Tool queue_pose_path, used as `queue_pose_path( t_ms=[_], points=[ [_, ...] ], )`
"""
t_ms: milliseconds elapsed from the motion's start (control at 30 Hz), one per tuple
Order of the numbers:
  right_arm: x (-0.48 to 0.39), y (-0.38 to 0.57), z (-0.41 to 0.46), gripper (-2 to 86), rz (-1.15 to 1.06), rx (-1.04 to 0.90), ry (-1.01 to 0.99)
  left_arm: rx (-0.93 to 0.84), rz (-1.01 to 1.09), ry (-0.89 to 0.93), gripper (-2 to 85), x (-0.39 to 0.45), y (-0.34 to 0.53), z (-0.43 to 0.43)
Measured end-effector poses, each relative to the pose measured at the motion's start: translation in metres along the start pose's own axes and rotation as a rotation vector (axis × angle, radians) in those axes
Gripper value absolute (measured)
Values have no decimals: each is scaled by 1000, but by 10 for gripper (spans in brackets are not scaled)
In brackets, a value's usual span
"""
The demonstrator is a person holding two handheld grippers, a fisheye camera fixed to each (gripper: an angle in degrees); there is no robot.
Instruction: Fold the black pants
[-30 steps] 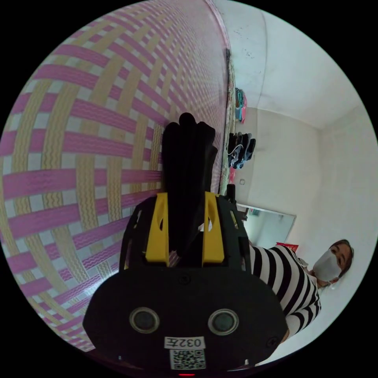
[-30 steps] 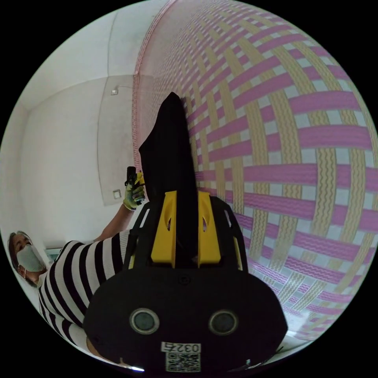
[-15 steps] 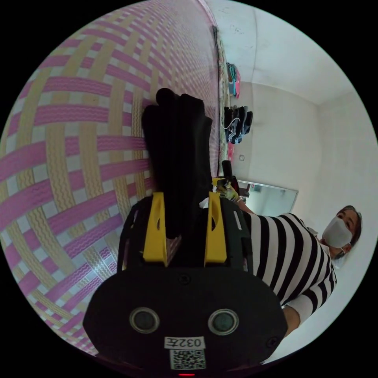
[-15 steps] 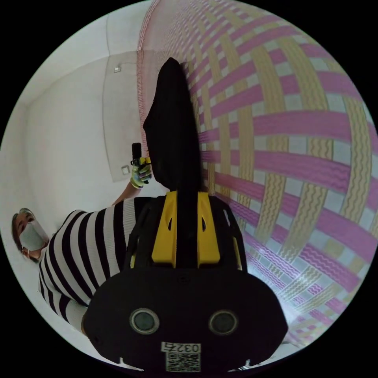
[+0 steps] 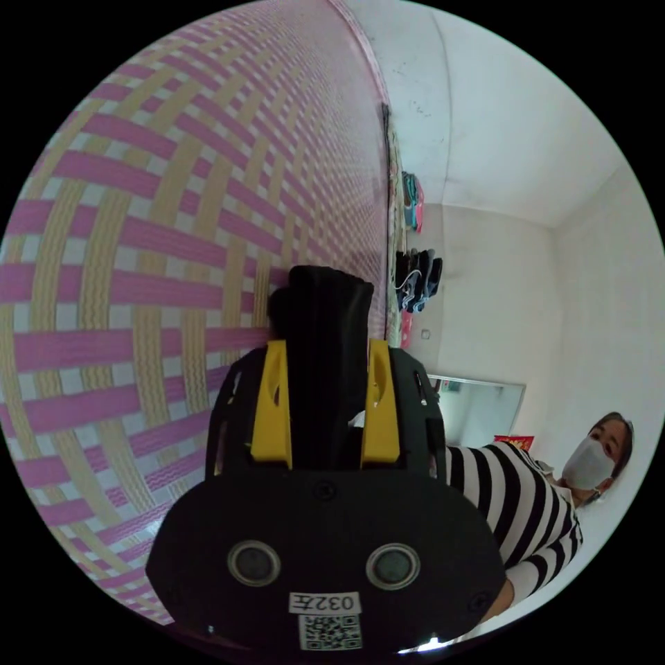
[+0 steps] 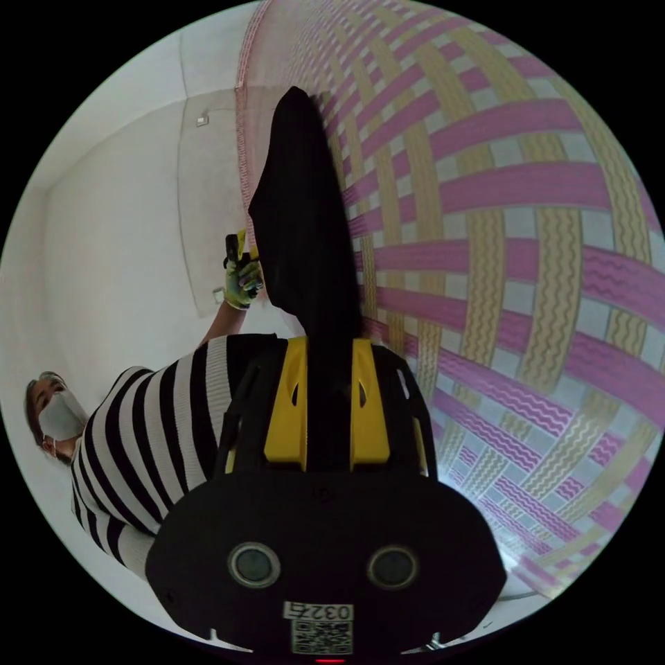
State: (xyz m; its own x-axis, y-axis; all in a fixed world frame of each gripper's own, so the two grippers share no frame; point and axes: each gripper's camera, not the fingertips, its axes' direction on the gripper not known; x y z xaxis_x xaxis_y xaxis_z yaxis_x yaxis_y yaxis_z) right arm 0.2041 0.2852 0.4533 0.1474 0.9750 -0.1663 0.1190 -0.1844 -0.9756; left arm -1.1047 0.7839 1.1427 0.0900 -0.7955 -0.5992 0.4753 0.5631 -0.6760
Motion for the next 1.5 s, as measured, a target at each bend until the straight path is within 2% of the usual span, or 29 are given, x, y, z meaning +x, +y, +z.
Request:
queue_pose_path(
  t_ms=[200, 333, 600, 700, 800, 1000, 1233, 1500],
  points=[
    [41, 1, 22, 83, 21, 97, -96, -87, -4, 27, 100, -8, -13, 12],
    [61, -3, 49, 59, 20, 109, -39, -181, 37, -15, 57, -10, -10, 31],
    [101, -2, 112, 27, 30, 194, -72, -118, 33, 73, 20, -28, 9, 34],
    [99, 14, 126, 5, -15, 306, -98, -96, 40, 204, 11, -30, 18, 32],
    [96, 41, 134, -3, -58, 433, -146, -112, 112, 281, 9, -18, 23, 36],
    [109, 106, 163, -5, -105, 610, -160, -262, 166, 389, 10, 5, 28, 83],
    [185, 203, 189, -6, -119, 795, -208, -404, 173, 485, 10, 43, 62, 179],
    [294, 318, 164, -6, -209, 917, -243, -452, 163, 439, 11, 94, 121, 289]
  ],
)
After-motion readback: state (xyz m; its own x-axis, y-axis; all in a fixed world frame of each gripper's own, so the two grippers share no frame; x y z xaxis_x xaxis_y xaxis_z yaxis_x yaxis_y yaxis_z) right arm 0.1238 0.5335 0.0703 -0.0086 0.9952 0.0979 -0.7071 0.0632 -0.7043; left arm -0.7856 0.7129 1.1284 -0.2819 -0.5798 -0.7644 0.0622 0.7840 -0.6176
